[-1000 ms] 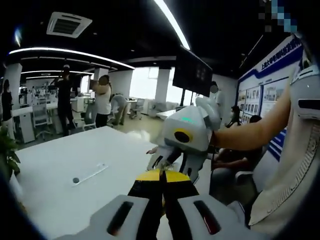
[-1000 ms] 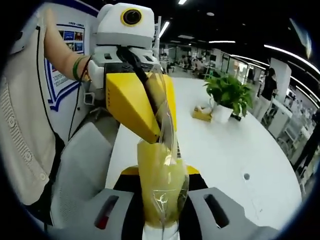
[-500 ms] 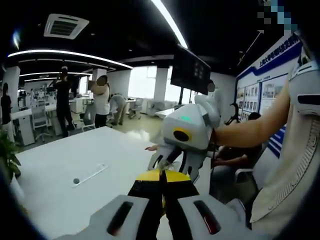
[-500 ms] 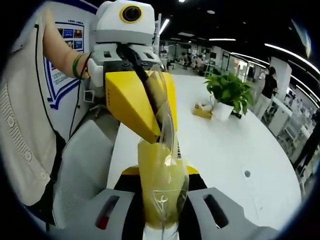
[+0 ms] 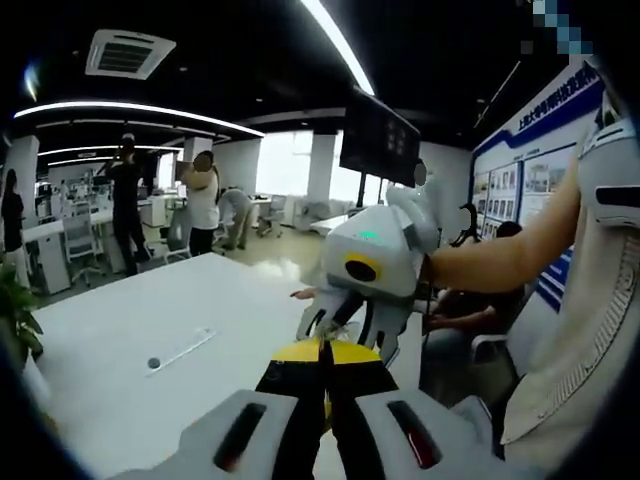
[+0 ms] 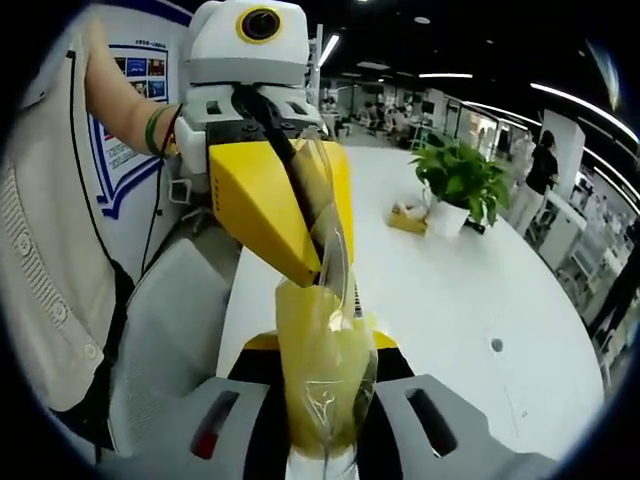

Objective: Compare the silicone blocks by pressing each to a similar depth, holding the contact briefly, and releasing to observe deformation and rebound differences across the visible hardness samples.

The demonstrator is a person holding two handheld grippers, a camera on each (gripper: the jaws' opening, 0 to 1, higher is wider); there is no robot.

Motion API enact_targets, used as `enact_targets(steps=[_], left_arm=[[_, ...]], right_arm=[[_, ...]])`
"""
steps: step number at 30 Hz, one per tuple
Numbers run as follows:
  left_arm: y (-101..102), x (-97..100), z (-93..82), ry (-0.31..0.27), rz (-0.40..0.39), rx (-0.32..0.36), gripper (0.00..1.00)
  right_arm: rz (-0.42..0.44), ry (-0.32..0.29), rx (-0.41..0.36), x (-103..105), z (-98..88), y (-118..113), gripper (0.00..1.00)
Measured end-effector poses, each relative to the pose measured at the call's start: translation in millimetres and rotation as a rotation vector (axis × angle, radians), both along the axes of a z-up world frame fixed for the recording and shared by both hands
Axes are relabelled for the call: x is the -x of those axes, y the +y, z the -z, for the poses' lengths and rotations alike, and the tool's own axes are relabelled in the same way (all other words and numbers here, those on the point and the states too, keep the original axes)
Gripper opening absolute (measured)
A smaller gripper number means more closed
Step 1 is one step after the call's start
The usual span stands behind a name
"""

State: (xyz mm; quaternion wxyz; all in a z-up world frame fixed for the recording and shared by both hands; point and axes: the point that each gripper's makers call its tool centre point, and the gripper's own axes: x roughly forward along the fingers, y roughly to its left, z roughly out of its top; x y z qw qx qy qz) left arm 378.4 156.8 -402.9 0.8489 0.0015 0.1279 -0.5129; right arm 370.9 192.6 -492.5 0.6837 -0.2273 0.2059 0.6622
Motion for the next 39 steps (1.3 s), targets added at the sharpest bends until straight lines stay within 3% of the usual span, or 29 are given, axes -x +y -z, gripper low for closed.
enact_targets(steps=[9,23,32,39], left_arm=[[-0.6,1.7,-0.9,-0.003,0.001,-0.011,0.0],[-2.4,4.6,-3.7,-0.006,0.005,-0.013,0.0],[-1.9,4.5,-4.2,-0.008,0.003,-0.009,0.0],[-1.0,4.2,-2.6,-0.005,-0.001,-0.01,0.0]], right_arm=[[-0.006,0.028,0.006,3.9,-0.8,-0.9,0.15],[-0.015,0.02,-0.004,4.2,-3.6,-1.8,0.19],[-0.035,-0.023,-0.019,2.9,-4.7,0.3,0.21],[-0.043,0.003,-0.02,4.7,-3.0,1.8,0.23]])
